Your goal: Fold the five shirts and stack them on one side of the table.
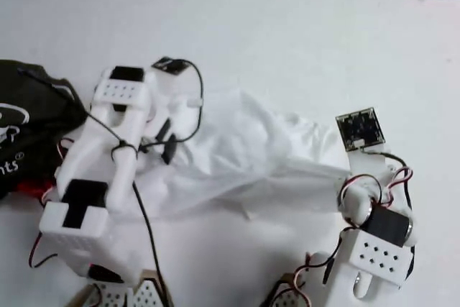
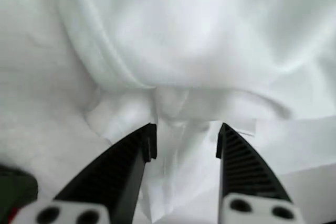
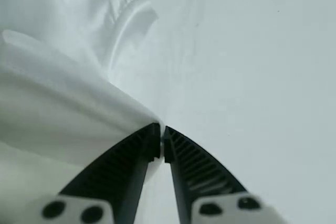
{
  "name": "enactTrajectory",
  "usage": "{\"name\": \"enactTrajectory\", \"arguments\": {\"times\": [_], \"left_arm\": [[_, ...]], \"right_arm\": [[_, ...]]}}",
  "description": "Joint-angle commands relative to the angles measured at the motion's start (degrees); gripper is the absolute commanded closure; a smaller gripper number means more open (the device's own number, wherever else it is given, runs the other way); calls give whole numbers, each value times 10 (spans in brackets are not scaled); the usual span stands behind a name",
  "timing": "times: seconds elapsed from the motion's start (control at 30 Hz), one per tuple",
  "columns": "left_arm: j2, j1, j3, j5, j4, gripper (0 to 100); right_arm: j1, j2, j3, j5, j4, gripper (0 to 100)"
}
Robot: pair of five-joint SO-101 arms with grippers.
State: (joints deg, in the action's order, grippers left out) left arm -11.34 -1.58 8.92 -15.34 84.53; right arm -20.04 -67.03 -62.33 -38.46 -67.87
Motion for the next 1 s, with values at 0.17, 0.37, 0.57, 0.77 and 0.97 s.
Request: {"name": "enactTrajectory", "arguments": {"times": [0.17, 0.37, 0.57, 0.77, 0.97], "left_arm": [[-90, -4, -36, 3, -34, 793], [-98, -1, -58, 4, -21, 845], [-97, -1, -61, 28, 10, 973], [-34, -1, -107, 30, 68, 973], [56, -1, -178, 28, 134, 973]], "right_arm": [[-7, 8, 39, -5, 12, 981], [-7, 9, 39, -5, 12, 981], [-6, 9, 36, -5, 12, 981], [-6, 9, 36, -5, 12, 981], [-6, 11, 60, 0, 62, 981]]}}
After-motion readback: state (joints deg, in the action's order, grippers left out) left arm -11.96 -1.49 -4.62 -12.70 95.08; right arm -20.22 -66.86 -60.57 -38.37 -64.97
